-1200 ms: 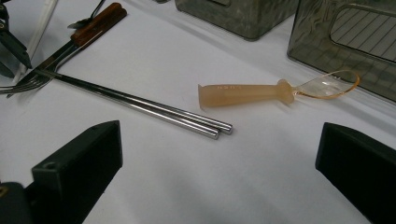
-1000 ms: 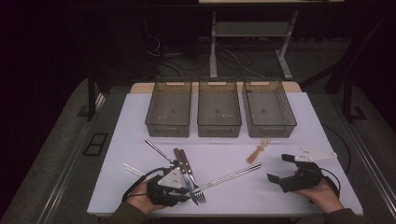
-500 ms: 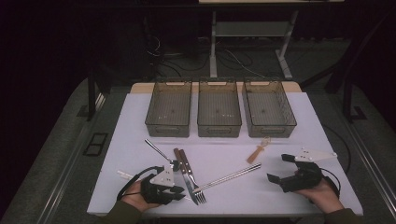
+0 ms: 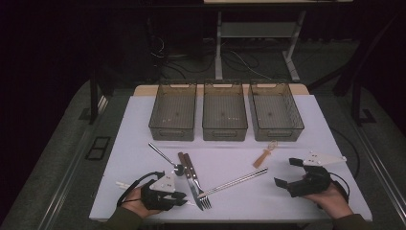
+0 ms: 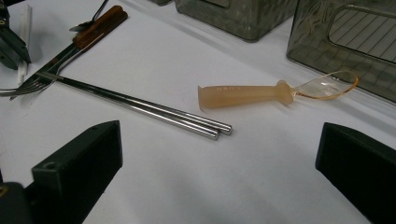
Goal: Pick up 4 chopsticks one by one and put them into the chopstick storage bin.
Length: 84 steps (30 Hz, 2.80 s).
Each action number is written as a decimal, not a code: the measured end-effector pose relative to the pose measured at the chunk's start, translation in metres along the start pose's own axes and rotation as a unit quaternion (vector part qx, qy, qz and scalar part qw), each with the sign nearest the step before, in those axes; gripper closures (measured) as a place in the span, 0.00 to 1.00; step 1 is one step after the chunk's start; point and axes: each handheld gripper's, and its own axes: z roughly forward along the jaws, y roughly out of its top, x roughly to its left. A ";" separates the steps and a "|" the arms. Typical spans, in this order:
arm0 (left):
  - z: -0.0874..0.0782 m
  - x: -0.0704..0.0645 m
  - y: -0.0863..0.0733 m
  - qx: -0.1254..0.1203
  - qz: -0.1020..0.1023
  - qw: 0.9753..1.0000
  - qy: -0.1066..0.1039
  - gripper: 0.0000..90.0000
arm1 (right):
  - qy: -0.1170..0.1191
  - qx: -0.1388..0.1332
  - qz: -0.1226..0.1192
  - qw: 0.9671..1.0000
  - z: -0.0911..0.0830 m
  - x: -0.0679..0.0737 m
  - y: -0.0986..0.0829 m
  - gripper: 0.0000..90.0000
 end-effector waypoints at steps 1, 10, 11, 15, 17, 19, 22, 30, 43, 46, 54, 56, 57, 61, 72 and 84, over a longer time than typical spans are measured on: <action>0.000 0.000 0.000 0.001 0.000 1.000 0.000 0.86 | 0.000 0.000 0.000 1.000 0.000 0.000 0.000 0.01; -0.006 0.002 -0.007 -0.007 -0.005 1.000 0.003 0.86 | 0.001 -0.001 0.000 1.000 0.000 0.000 0.000 0.01; -0.008 0.003 -0.009 -0.009 -0.007 1.000 0.003 0.86 | 0.000 0.000 0.000 1.000 0.000 0.000 0.000 0.01; -0.012 0.007 -0.015 -0.014 -0.015 1.000 0.006 0.86 | 0.001 0.000 -0.001 1.000 0.000 0.000 0.000 0.01; -0.012 0.007 -0.015 -0.014 -0.012 1.000 0.009 0.86 | 0.001 0.001 -0.001 1.000 0.001 0.000 0.001 0.01; -0.013 0.009 -0.016 -0.013 -0.014 1.000 0.015 0.86 | 0.001 0.000 -0.001 1.000 0.001 0.000 0.001 0.01; -0.014 0.012 -0.017 -0.015 -0.020 0.999 0.020 0.86 | 0.001 0.001 -0.001 1.000 0.001 0.000 0.001 0.01; -0.016 0.019 -0.019 -0.019 -0.029 0.999 0.020 0.86 | 0.001 0.000 -0.001 1.000 0.001 0.000 0.001 0.01; -0.024 0.031 -0.028 -0.028 -0.053 0.997 0.046 0.86 | 0.001 0.001 -0.002 1.000 0.000 0.000 0.001 0.01; -0.024 0.034 -0.028 -0.032 -0.061 0.997 0.047 0.86 | 0.000 0.001 -0.002 1.000 0.001 0.000 0.001 0.01; -0.027 0.043 -0.032 -0.024 -0.073 0.993 0.087 0.99 | 0.001 0.002 -0.002 1.000 0.001 0.000 0.001 0.01; -0.026 0.041 -0.031 -0.022 -0.068 0.993 0.093 0.99 | 0.001 0.000 -0.002 1.000 0.001 0.000 0.001 0.01; -0.026 0.041 -0.032 -0.024 -0.069 0.993 0.093 0.99 | 0.001 0.001 -0.001 1.000 0.001 0.000 0.001 0.01; -0.028 0.042 -0.033 -0.031 -0.075 0.991 0.107 0.90 | 0.001 0.001 -0.003 1.000 0.001 0.001 0.001 0.01; -0.029 0.014 -0.027 -0.016 -0.051 0.998 0.040 0.68 | 0.002 0.001 -0.004 1.000 0.001 0.000 0.002 0.01; -0.024 0.012 -0.026 0.003 -0.022 0.998 0.057 0.82 | 0.002 0.001 -0.003 1.000 0.001 0.000 0.002 0.01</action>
